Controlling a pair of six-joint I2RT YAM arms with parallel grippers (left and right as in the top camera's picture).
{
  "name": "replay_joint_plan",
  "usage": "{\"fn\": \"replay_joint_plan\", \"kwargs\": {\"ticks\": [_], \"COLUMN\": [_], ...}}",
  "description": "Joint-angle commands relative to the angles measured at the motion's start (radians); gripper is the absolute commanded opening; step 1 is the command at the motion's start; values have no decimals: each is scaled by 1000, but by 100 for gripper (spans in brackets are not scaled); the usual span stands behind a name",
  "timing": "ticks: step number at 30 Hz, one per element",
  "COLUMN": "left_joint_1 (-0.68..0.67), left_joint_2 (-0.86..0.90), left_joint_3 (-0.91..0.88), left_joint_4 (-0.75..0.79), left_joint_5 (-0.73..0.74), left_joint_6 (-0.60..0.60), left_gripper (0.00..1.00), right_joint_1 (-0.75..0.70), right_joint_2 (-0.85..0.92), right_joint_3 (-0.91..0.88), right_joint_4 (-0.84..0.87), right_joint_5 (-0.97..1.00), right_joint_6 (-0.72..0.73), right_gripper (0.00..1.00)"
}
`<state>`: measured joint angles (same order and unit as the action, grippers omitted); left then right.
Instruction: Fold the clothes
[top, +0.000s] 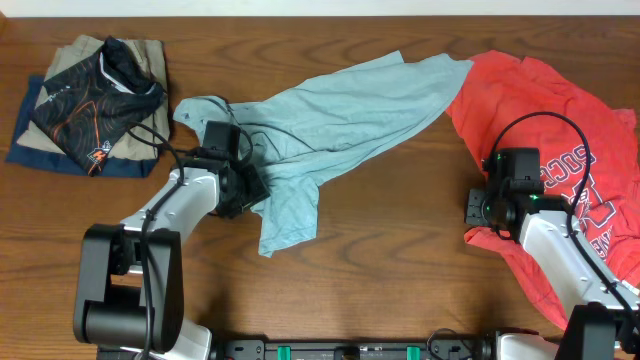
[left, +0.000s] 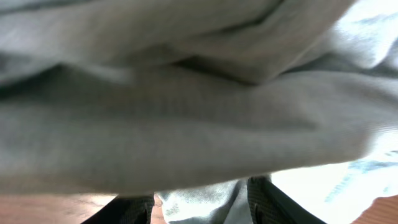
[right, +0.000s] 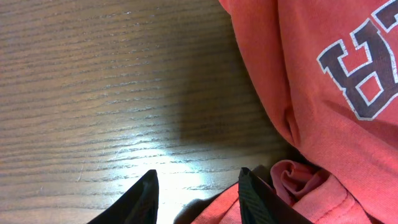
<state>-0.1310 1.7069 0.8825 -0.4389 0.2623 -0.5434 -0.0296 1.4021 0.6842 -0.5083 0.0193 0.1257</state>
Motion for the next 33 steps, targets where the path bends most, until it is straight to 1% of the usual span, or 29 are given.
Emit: {"fn": "replay_joint_plan", "kwargs": {"ticks": [1, 3, 4, 5, 7, 8, 9, 10, 11, 13, 16, 19, 22, 23, 24, 26, 27, 30, 33], "left_joint_1": [-2, -6, -7, -10, -19, -23, -28, -33, -35, -37, -30, -5, 52, 78, 110, 171, 204, 270, 297], "left_joint_2": [84, 84, 85, 84, 85, 85, 85, 85, 85, 85, 73, 31, -52, -86, -127, -199, -239, -320, -365], "left_joint_3": [-54, -54, -54, -54, -54, -54, -54, -54, -54, -54, -54, -51, -37, -34, -32, -32, -32, -32, -32], "left_joint_4": [-1, -1, -2, -3, -4, -4, -4, -3, -3, -4, -29, -101, -212, -241, -270, -317, -344, -399, -441], "left_joint_5": [42, 42, 42, 41, 41, 41, 40, 40, 40, 40, 40, 40, 39, 30, 18, 15, 15, 14, 14], "left_joint_6": [-4, -4, -4, -4, 0, 0, 0, 0, 0, 5, 57, 97, 155, 158, 158, 158, 158, 168, 177], "left_gripper": [50, 49, 42, 32, 22, 19, 12, 8, 6, 6, 6, 6, 6, 6, 6, 6, 6, 6, 6], "right_joint_1": [-11, -11, -10, -11, -11, -10, -11, -11, -10, -10, -11, -11, -10, -10, -10, -10, -10, -8, -8], "right_joint_2": [-8, -8, -8, -8, -8, -8, -8, -8, -8, -8, -8, -8, -8, -8, -8, -8, -8, -8, -8], "right_joint_3": [-3, -3, -3, -3, -3, -3, -3, -3, -3, -3, -3, -3, -3, -3, -3, -3, -3, -3, -3], "right_joint_4": [-1, -1, 0, 0, 0, -1, -1, -1, -1, -1, -6, -18, -27, -28, -27, -25, -21, 15, 76], "right_joint_5": [7, 7, 7, 7, 7, 7, 7, 7, 7, 7, 7, 7, 5, -5, -23, -77, -98, -140, -200], "right_joint_6": [12, 12, 12, 12, 12, 12, 12, 12, 12, 12, 12, 12, 11, 11, -1, -34, -37, -37, -38], "right_gripper": [41, 41, 41, 41, 41, 41, 41, 41, 41, 41, 43, 45, 45, 41, 29, 8, 2, 1, 1]}}
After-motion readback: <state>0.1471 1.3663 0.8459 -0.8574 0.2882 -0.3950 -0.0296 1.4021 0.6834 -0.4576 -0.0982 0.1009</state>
